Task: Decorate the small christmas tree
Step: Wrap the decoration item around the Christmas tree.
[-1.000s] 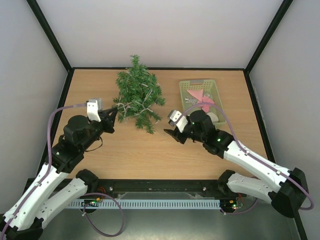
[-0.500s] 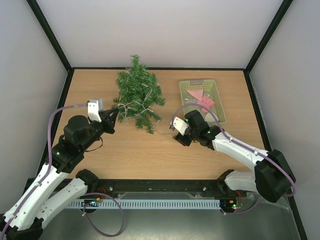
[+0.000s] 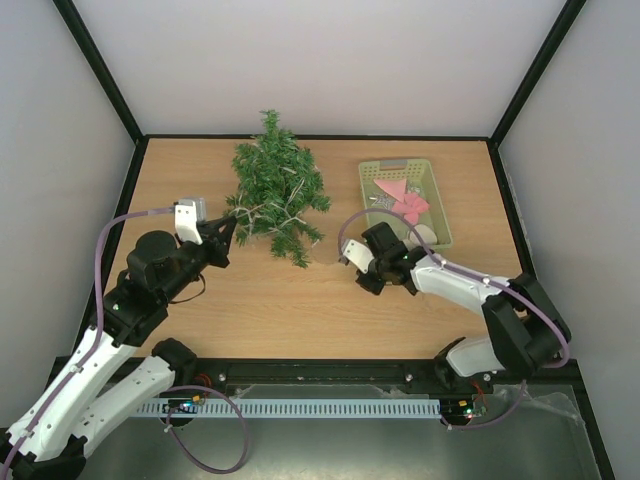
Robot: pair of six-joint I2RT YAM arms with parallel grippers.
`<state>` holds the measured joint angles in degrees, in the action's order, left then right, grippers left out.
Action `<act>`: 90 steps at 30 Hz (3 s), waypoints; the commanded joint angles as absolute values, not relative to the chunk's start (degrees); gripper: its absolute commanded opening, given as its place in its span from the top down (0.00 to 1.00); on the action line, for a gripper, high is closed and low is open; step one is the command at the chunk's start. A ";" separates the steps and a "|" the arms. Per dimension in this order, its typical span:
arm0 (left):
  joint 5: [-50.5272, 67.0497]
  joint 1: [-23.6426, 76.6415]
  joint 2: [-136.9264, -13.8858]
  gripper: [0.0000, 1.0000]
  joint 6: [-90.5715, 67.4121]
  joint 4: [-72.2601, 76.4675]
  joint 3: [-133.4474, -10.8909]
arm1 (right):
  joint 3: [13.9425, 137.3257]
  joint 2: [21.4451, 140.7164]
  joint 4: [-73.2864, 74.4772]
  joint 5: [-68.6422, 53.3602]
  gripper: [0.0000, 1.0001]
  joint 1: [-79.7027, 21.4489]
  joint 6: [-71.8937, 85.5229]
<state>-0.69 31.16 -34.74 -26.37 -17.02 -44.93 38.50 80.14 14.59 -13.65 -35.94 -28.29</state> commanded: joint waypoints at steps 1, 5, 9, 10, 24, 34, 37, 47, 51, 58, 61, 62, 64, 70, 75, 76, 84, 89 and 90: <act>-1.99 30.74 -34.66 0.98 -26.34 -15.65 -45.21 | 46.57 73.84 21.50 -8.54 0.98 -35.96 -24.84; -2.04 30.55 -34.88 0.98 -26.90 -15.43 -45.18 | 50.56 59.32 21.64 -6.14 0.98 -36.43 -21.61; -2.11 30.17 -34.87 0.98 -27.99 -15.53 -44.95 | 60.19 54.81 28.74 -2.42 0.98 -36.96 -22.03; -2.11 30.08 -34.96 0.98 -28.36 -15.58 -44.73 | 62.87 54.58 30.89 -1.63 0.98 -37.34 -22.25; -3.08 26.68 -35.71 0.98 -30.57 -17.46 -44.96 | 83.84 54.03 24.04 -12.81 0.98 -39.37 -27.46; -0.54 20.84 -39.12 0.98 -30.40 -16.31 -44.15 | 95.12 67.41 15.15 -9.63 0.98 -39.37 -38.24; 3.43 17.21 -40.20 0.98 -30.54 -15.53 -44.08 | 99.22 72.56 14.41 -8.82 0.98 -39.37 -41.77; 10.27 10.84 -42.49 0.98 -29.83 -13.42 -43.59 | 108.43 83.32 8.03 -3.45 0.98 -39.37 -48.47; 11.21 9.70 -43.72 0.85 -29.16 -15.03 -44.01 | 112.70 86.20 10.75 -5.36 0.98 -39.47 -47.62; 14.10 9.49 -44.14 0.53 -23.05 -19.86 -49.20 | 111.27 85.44 12.53 -9.97 0.98 -40.06 -47.28; 14.91 9.46 -44.25 0.47 -18.38 -21.99 -51.87 | 111.86 85.80 13.19 -10.04 0.98 -40.42 -47.37; 14.78 9.47 -44.28 0.45 -17.12 -23.11 -52.92 | 112.19 85.94 13.33 -9.91 0.98 -40.46 -47.37; 14.97 9.43 -44.46 0.42 -15.39 -25.23 -54.86 | 113.21 86.49 13.97 -9.69 0.98 -40.48 -47.54; 16.57 9.49 -44.76 0.37 -14.50 -31.69 -57.93 | 115.49 87.93 14.52 -8.70 0.98 -40.65 -47.83; 27.62 9.47 -45.55 0.37 -12.09 -37.08 -59.02 | 117.07 89.14 16.03 -8.21 0.98 -40.85 -47.59; 29.65 9.45 -45.61 0.37 -11.70 -37.88 -58.96 | 116.99 89.12 16.01 -8.18 0.98 -40.91 -47.48; 39.15 9.49 -45.93 0.36 -8.66 -39.92 -58.73 | 118.56 91.34 17.32 -6.91 0.98 -41.74 -47.94; 40.90 9.68 -44.99 0.38 -10.23 -32.25 -59.02 | 118.80 91.74 17.45 -6.19 0.98 -42.83 -47.86; 40.30 9.79 -44.86 0.38 -10.50 -30.84 -59.54 | 118.77 91.70 17.55 -6.06 0.98 -42.95 -47.94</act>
